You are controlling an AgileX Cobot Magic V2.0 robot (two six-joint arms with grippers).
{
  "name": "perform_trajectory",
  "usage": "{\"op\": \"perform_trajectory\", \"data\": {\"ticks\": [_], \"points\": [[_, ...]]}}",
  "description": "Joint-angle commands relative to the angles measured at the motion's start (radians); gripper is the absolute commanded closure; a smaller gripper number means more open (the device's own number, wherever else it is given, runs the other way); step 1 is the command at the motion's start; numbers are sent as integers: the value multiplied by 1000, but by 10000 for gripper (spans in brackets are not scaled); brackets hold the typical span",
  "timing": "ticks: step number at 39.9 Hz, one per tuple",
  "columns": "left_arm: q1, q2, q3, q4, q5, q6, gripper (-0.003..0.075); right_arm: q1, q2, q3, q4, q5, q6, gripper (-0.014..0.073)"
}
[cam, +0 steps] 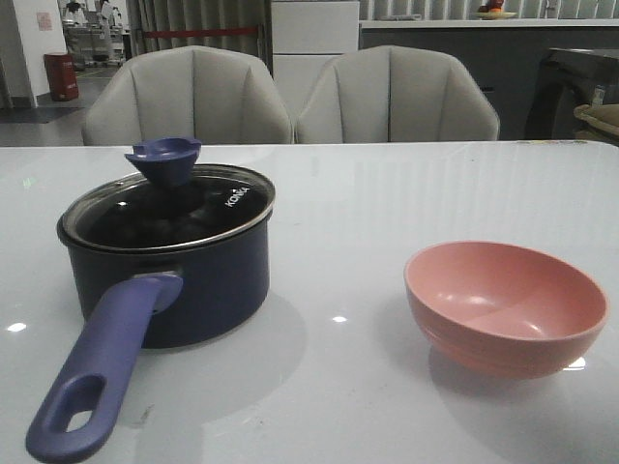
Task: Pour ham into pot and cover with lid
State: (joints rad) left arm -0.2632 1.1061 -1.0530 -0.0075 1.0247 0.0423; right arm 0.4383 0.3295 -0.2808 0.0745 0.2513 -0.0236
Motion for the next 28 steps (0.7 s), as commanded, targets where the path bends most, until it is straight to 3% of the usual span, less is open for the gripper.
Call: {"op": "perform_trajectory", "data": {"ticks": [1, 18, 28], "points": [[19, -136, 57, -23, -119, -12, 294, 2, 5, -28, -8, -77, -7, 446], [21, -674, 377, -69, -333, -12, 409, 2, 5, -28, -8, -77, -7, 446], [21, -898, 534, -69, -376, -12, 549, 2, 5, -28, -8, -77, -7, 446]]}}
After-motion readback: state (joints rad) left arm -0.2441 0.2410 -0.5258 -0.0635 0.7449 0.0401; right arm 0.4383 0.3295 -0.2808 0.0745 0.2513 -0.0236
